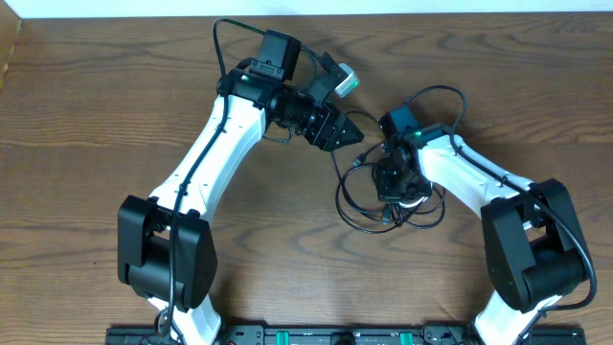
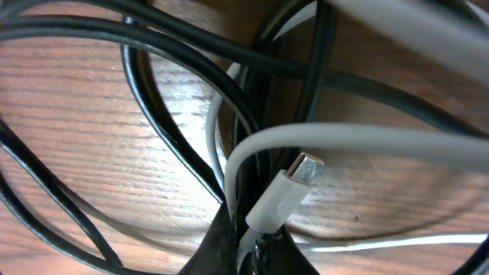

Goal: Untangle cables
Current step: 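Lift the cables with the right gripper into the left gripper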

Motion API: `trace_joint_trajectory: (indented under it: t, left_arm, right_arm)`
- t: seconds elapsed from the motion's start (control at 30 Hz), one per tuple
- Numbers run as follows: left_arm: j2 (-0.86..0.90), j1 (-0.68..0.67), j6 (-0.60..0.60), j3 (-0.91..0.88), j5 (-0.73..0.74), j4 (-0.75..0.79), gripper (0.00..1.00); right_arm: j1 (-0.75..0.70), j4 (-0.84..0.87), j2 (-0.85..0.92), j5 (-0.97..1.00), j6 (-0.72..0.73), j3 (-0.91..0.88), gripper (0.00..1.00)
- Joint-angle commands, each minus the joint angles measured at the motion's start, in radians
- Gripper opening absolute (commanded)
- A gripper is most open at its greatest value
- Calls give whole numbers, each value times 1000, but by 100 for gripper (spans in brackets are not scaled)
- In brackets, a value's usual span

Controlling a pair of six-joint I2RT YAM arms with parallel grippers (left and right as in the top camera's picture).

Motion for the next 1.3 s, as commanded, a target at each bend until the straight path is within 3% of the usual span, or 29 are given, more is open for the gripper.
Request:
trace_joint_trajectory:
  t: [0.0,0.23,0.7,1.27]
  left_arm:
    - [-19,1,-5,9,-6,-4,71]
    - [-19,1,-5,9,-6,-3,71]
    - [-19,0,-5,9,-6,-3,71]
    - [-19,0,4,9,123,-14,79]
  right_arm:
    - [-1,69,14,-82,10,-28,1]
    - [-4,205,-122,-186,10,-21,1]
    - [-67,140,-571,-108,-24,-10,2]
    - [-68,219,-626,-251,-4,-9,2]
